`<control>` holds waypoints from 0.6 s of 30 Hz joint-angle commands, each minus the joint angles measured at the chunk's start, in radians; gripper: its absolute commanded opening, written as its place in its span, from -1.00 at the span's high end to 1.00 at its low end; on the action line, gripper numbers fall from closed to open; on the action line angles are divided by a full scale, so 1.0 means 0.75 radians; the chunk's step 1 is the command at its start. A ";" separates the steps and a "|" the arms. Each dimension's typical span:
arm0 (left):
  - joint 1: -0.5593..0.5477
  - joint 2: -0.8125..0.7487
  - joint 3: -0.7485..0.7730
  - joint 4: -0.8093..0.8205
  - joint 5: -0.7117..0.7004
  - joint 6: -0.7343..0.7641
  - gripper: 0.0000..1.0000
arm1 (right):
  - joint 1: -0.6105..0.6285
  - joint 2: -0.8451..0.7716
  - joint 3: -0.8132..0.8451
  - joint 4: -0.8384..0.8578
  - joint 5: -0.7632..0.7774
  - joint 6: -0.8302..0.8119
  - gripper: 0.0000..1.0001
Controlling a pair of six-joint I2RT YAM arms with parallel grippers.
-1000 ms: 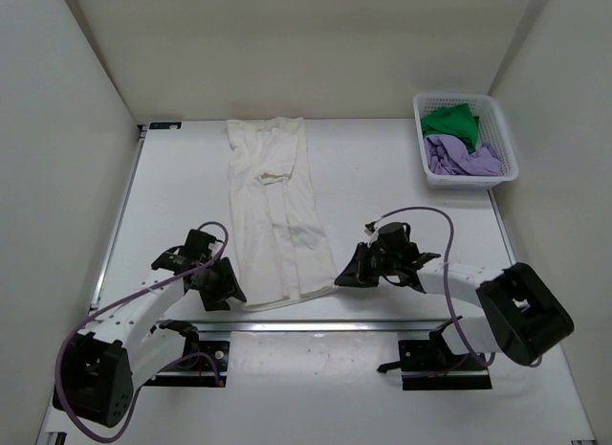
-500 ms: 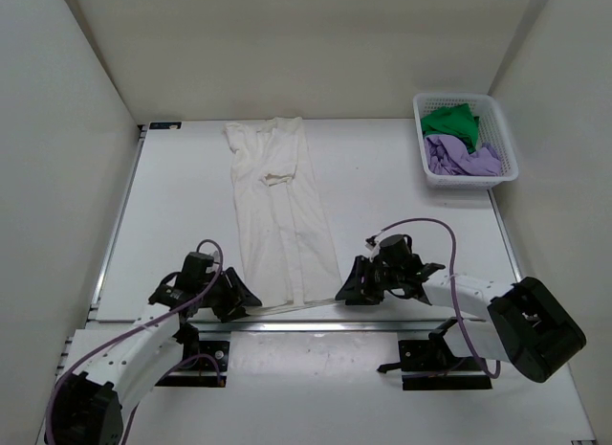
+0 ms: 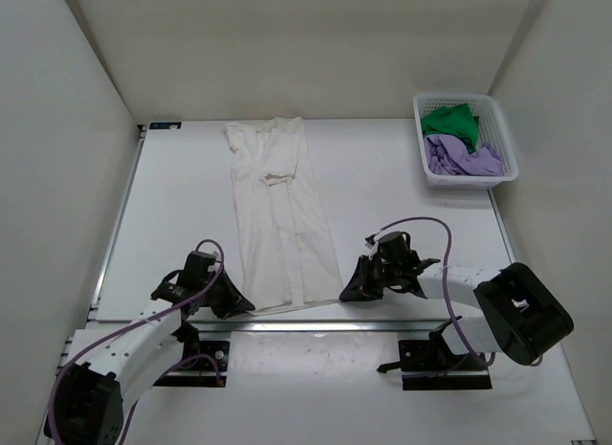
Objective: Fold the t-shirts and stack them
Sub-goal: Grab the bottom of the folded rectangular tshirt with both arms, then fold the folded rectangular tshirt in 1/3 of the way
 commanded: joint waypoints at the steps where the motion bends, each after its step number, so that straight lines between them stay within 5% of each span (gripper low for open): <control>1: -0.022 0.021 0.087 -0.114 -0.065 0.080 1.00 | 0.021 -0.014 0.008 0.015 0.018 -0.006 0.98; 9: -0.034 -0.046 0.285 -0.645 0.006 0.315 1.00 | 0.256 -0.337 0.040 -0.380 0.151 0.036 1.00; 14: -0.036 -0.020 0.516 -0.889 0.021 0.386 1.00 | 0.206 -0.403 0.212 -0.644 0.121 -0.033 1.00; 18: 0.099 0.192 0.815 -0.863 -0.016 0.452 1.00 | 0.069 -0.246 0.494 -0.740 0.125 -0.182 0.98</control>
